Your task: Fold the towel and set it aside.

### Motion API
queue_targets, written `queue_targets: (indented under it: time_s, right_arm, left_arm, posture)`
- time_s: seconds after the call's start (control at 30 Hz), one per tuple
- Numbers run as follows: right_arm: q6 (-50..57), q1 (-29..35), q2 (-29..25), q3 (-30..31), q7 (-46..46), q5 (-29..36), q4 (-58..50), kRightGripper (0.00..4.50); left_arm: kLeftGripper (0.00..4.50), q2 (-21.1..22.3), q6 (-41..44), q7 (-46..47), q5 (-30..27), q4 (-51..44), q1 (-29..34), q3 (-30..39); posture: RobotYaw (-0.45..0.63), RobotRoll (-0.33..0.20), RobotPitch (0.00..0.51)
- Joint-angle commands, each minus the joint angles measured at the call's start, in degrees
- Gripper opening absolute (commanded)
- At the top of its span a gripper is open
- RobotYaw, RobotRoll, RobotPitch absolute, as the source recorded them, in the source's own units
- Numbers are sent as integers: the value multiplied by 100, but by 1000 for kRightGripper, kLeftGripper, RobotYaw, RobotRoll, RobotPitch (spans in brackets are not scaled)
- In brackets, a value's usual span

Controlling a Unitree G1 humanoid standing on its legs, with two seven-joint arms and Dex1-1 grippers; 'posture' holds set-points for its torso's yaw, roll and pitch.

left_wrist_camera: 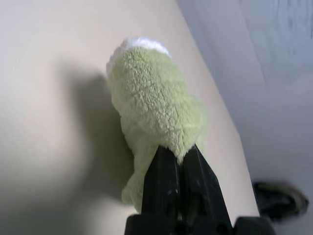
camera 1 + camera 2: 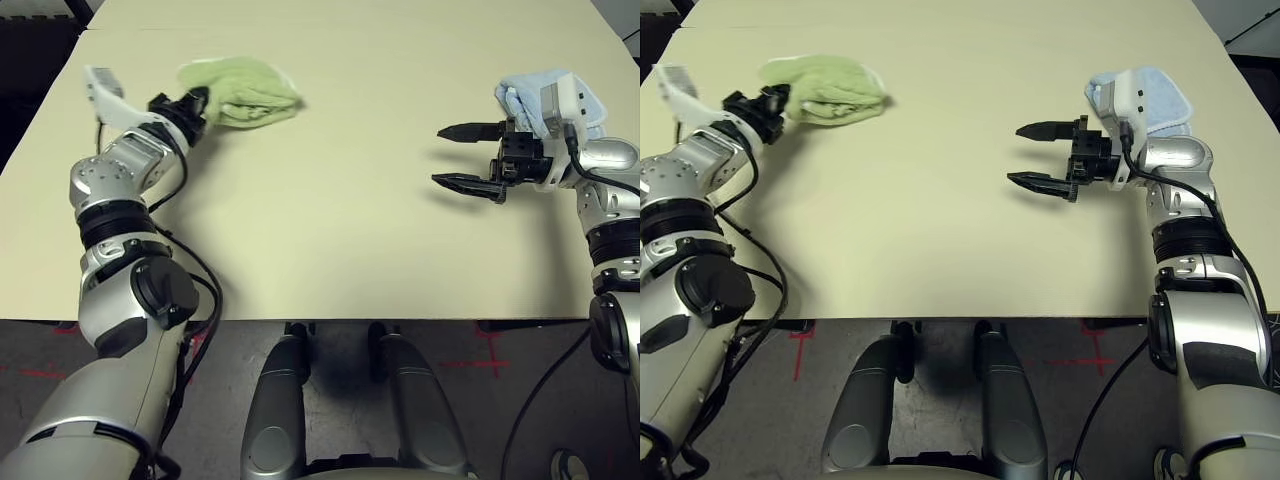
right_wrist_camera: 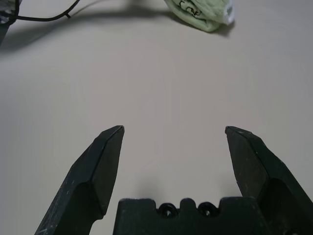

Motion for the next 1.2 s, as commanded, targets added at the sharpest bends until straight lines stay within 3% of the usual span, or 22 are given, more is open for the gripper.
queue_targets:
  time_s: [0.03, 0.6, 0.8, 0.93, 1.1, 1.2]
  right_arm:
    - [-64, -5, -35, 4, 4, -16, 74, 4500]
    - [-106, -30, -65, -4, -11, -25, 99, 4500]
    - [-98, -71, -63, 4, -10, -31, 137, 4500]
    - [-61, -120, -72, -4, -18, -28, 172, 4500]
    - [-80, -193, -64, -6, -54, -44, 273, 4500]
    - [-125, -229, -64, 0, -51, -57, 335, 4500]
  left_arm:
    - [12, -300, -790, 597, -142, -498, 310, 219]
    - [12, -1019, -1418, 1781, -726, -1765, 1057, -103]
    - [12, -928, -1335, 1811, -823, -1733, 1118, -335]
    - [1033, -768, -868, 1889, -889, -1633, 1098, -574]
    - [2956, -497, 711, 1804, -1297, -1774, 1187, -1068]
    - [4042, -390, 1710, 2329, -1637, -2026, 1229, -1084]
  posture:
    - [55, 0, 281]
    - [45, 0, 286]
    - [47, 0, 283]
    - [48, 0, 277]
    - [56, 0, 273]
    - [56, 0, 270]
